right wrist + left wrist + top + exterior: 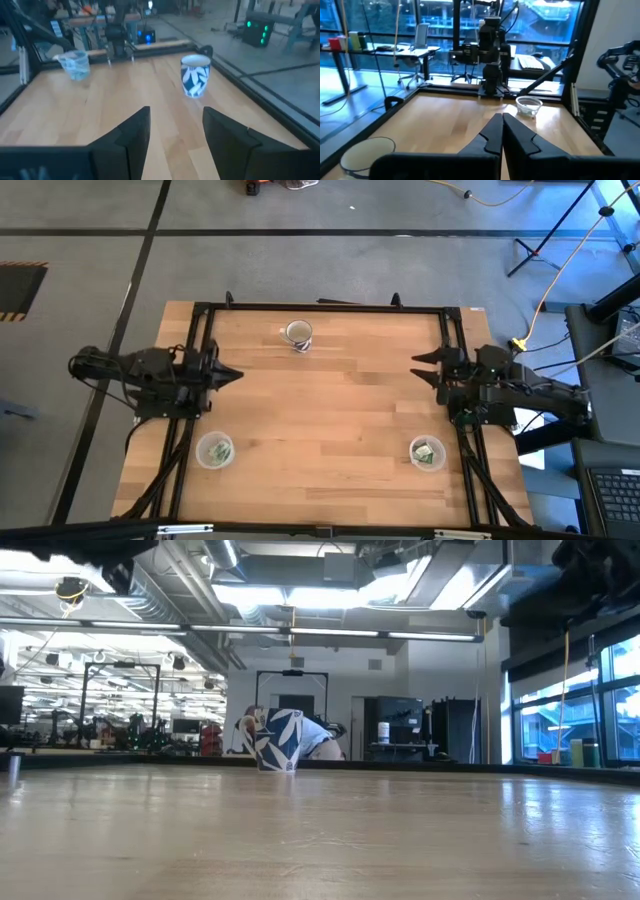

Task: Pick and place Stevia / Truvia into bins
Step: Return to Home Position

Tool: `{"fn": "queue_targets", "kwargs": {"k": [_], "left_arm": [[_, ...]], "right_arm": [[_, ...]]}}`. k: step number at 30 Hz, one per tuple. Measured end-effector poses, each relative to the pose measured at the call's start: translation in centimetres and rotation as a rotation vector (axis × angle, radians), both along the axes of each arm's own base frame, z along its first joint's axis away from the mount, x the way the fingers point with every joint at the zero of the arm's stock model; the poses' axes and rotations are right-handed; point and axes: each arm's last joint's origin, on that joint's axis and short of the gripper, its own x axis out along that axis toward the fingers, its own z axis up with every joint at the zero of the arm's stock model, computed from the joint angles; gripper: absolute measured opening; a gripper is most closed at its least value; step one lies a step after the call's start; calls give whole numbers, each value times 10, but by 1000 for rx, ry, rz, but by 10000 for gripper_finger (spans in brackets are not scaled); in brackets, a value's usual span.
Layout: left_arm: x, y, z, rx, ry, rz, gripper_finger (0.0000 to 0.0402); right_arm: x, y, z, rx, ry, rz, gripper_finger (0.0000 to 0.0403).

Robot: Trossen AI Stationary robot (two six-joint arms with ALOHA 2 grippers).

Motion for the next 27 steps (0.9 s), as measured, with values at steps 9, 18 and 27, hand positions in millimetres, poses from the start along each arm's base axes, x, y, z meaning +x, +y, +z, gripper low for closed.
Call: {"fn": "queue_targets", "kwargs": {"k": [9, 18, 27], "left_arm": [[-8, 1, -31, -10, -77, -4, 4], [-5, 1, -62, -10, -79, 13, 3], [-1, 0, -74, -37, -81, 9, 4]], "right_arm": [[1, 0, -13, 50, -81, 5, 184], [10, -2, -46, 56, -140, 4, 184], [15, -3, -70, 76, -192, 3, 184]]}}
